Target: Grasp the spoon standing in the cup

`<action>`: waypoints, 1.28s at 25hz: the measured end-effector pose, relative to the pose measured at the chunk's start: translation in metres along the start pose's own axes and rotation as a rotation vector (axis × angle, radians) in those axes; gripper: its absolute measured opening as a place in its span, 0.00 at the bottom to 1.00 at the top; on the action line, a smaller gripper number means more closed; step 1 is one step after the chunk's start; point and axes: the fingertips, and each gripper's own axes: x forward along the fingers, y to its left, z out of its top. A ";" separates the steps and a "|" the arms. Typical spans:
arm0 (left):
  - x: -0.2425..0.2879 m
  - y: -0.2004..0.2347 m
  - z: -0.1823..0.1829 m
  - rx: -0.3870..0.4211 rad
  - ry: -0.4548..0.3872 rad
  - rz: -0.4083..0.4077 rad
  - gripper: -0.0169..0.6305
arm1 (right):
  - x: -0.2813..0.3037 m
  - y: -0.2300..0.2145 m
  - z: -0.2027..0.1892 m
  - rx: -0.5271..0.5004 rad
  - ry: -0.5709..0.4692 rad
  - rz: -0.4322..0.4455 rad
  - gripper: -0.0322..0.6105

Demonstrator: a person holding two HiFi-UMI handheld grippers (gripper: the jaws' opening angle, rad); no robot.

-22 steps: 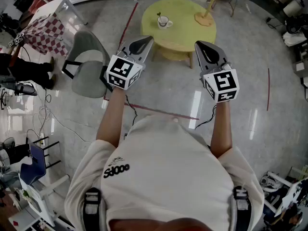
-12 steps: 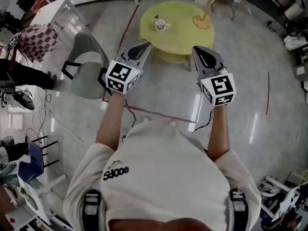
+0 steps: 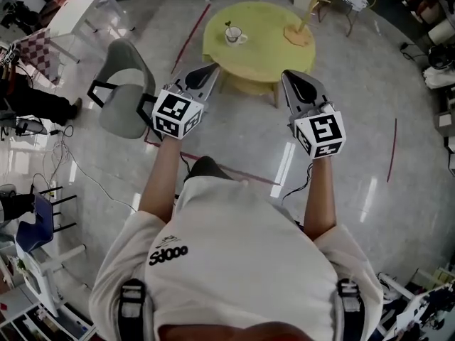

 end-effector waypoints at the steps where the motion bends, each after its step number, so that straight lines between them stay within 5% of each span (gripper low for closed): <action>1: 0.002 -0.001 -0.001 -0.003 0.000 0.001 0.06 | 0.001 -0.002 -0.001 0.006 -0.003 0.001 0.07; 12: 0.051 0.047 -0.013 -0.029 -0.020 -0.013 0.06 | 0.063 -0.030 -0.015 0.018 -0.002 0.039 0.07; 23: 0.154 0.191 -0.016 -0.010 -0.019 -0.075 0.06 | 0.215 -0.092 -0.024 0.058 0.062 0.034 0.07; 32: 0.222 0.289 -0.028 -0.023 0.002 -0.138 0.06 | 0.316 -0.142 -0.026 0.067 0.111 -0.063 0.07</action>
